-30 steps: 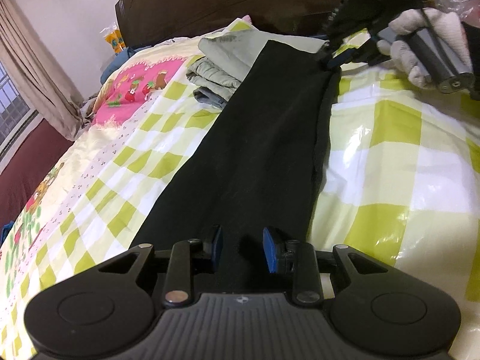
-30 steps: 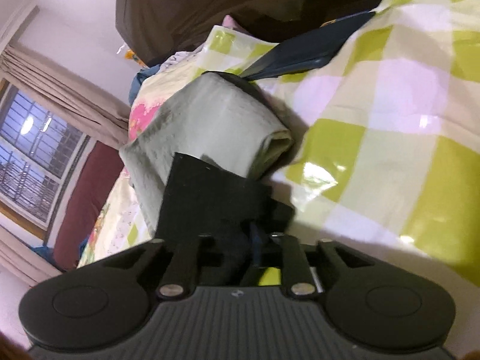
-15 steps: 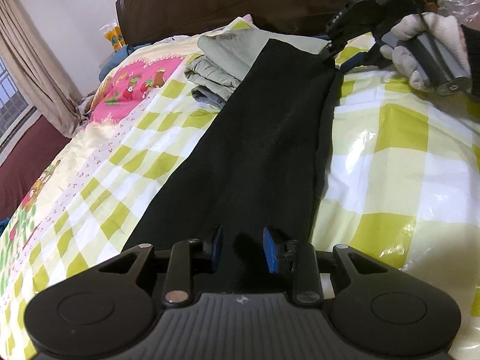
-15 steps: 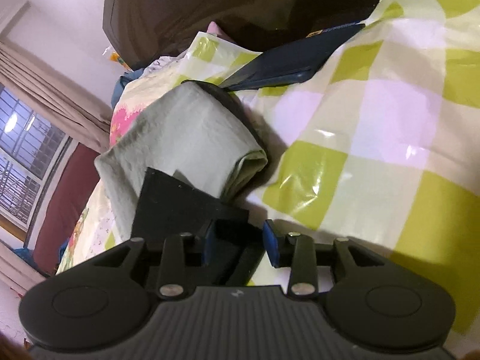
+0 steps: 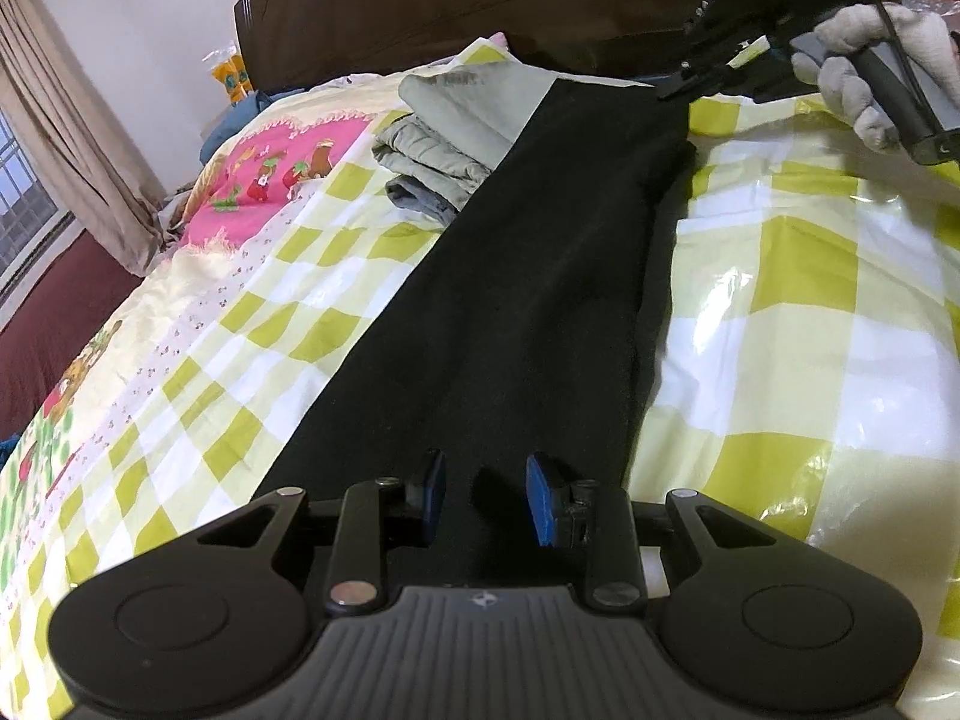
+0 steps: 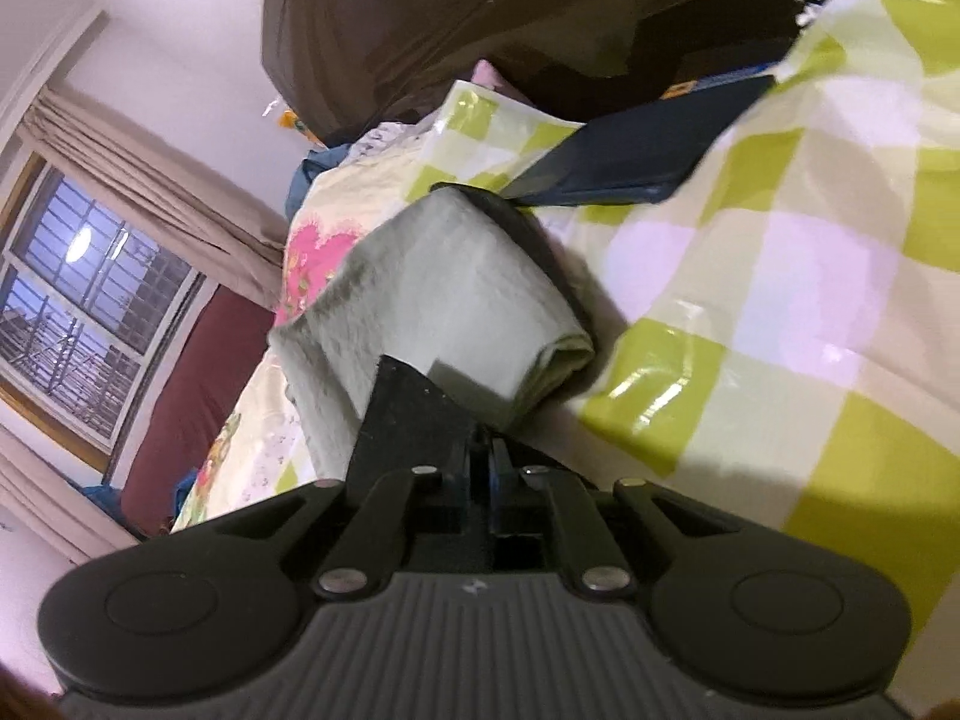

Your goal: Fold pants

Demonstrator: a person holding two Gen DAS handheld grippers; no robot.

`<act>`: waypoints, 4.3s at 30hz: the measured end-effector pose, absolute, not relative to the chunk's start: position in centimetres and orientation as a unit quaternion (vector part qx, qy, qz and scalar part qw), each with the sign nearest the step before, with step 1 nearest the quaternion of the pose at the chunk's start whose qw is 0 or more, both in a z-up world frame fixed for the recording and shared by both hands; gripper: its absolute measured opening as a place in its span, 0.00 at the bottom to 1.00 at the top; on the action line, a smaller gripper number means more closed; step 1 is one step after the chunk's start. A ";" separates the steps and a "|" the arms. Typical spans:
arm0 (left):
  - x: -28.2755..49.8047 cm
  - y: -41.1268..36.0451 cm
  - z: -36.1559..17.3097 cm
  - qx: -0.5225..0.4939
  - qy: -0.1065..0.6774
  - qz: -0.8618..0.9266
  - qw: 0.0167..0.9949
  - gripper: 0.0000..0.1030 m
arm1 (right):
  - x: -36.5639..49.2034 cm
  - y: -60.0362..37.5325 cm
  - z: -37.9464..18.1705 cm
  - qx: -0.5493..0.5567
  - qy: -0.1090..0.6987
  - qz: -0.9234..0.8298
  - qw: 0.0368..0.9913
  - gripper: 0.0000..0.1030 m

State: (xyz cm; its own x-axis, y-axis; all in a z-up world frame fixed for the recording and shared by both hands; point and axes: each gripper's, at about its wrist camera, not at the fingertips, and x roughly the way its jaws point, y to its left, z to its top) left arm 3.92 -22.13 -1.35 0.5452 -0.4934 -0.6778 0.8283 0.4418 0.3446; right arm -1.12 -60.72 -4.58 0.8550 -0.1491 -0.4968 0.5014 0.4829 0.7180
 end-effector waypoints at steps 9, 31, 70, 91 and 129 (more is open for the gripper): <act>4.3 -23.1 -2.7 0.357 0.267 -0.406 0.798 0.44 | 0.3 -61.3 -4.5 0.452 0.230 -0.205 0.837 0.11; 3.8 -22.7 -2.6 0.340 0.262 -0.408 0.806 0.44 | 3.2 -58.2 -8.4 0.563 0.237 -0.171 0.773 0.47; 4.9 -4.3 1.1 0.213 0.306 -0.264 0.889 0.66 | 10.4 -34.7 8.8 0.233 0.249 0.059 0.938 0.07; 2.3 14.7 0.0 0.077 0.321 -0.077 0.941 0.66 | 14.9 -3.3 3.6 0.002 0.311 0.235 0.921 0.08; -0.6 16.6 2.1 0.124 0.317 -0.009 0.940 0.66 | 10.3 -3.0 3.3 0.038 0.324 0.392 0.860 0.32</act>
State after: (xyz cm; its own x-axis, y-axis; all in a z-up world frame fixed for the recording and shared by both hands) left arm -0.61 16.57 2.10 0.7990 0.0617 -0.5982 0.0949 0.9693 0.2267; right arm 10.30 -2.96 3.27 0.4828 0.6992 -0.5273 -0.6494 0.6898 0.3200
